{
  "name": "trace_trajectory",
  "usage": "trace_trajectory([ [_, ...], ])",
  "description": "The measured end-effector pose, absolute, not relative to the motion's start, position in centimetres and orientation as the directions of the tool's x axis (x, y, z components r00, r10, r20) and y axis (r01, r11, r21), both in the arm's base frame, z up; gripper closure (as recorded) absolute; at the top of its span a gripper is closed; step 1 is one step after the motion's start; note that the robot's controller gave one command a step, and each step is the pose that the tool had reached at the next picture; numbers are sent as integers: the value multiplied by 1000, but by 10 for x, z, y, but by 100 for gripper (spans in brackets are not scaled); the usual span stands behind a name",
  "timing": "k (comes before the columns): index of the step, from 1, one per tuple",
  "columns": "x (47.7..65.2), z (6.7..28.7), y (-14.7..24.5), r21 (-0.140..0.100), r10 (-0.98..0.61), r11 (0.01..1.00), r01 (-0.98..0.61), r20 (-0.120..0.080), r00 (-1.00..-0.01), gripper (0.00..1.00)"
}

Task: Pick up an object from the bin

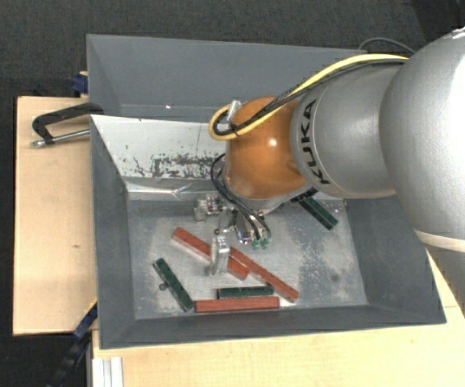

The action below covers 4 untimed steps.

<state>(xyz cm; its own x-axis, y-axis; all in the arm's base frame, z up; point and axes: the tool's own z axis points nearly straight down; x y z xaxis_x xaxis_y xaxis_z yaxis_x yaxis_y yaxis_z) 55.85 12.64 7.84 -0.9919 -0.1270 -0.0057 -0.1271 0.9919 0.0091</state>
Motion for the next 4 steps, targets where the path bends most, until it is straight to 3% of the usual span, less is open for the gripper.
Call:
trace_trajectory([
  [1,567,78,111,6,-115,993,-115,-7,-993,0],
  [2,597,71,90,1,-326,945,-326,-7,-945,100],
  [3,597,71,90,1,-326,945,-326,-6,-945,100],
  [4,588,122,78,2,-371,929,-371,0,-929,100],
])
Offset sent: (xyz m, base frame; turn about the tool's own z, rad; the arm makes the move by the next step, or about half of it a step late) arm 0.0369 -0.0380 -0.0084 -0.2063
